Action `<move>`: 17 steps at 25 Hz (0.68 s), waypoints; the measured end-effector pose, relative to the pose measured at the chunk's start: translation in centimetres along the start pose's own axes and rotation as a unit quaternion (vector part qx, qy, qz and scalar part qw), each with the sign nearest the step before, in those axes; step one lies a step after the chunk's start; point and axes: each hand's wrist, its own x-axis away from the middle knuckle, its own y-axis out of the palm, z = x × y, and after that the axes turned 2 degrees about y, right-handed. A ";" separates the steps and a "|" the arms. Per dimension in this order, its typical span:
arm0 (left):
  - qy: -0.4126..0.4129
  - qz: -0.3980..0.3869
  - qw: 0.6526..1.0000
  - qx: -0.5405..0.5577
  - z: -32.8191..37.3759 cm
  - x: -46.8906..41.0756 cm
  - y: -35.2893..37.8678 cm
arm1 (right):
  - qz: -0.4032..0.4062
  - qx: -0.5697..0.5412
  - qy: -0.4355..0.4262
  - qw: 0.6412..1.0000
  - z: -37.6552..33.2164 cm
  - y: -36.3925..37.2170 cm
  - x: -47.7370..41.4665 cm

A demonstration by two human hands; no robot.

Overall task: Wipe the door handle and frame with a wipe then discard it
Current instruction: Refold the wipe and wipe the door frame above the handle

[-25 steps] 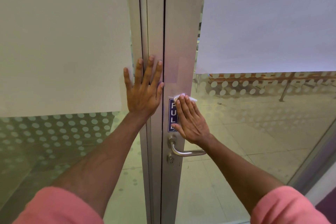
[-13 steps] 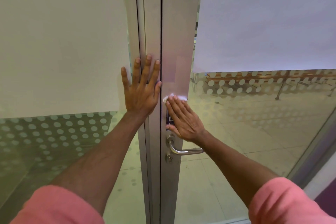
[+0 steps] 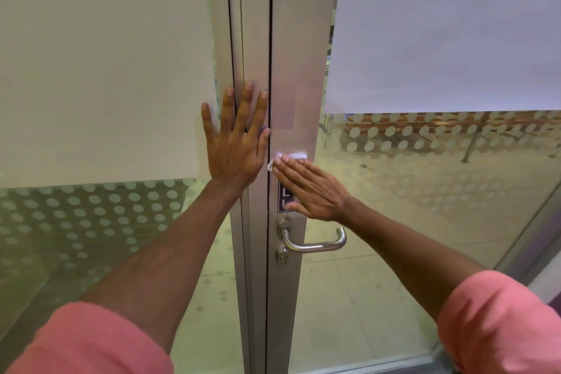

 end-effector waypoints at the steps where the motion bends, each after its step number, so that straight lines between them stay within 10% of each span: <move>1: 0.000 0.000 1.000 0.000 0.0 0.1 0.0 | -0.021 0.001 -0.023 1.000 -0.7 0.7 1.2; 17: -0.005 -0.010 1.000 0.000 0.1 0.0 0.0 | -0.024 0.001 -0.032 0.999 -2.5 2.5 3.7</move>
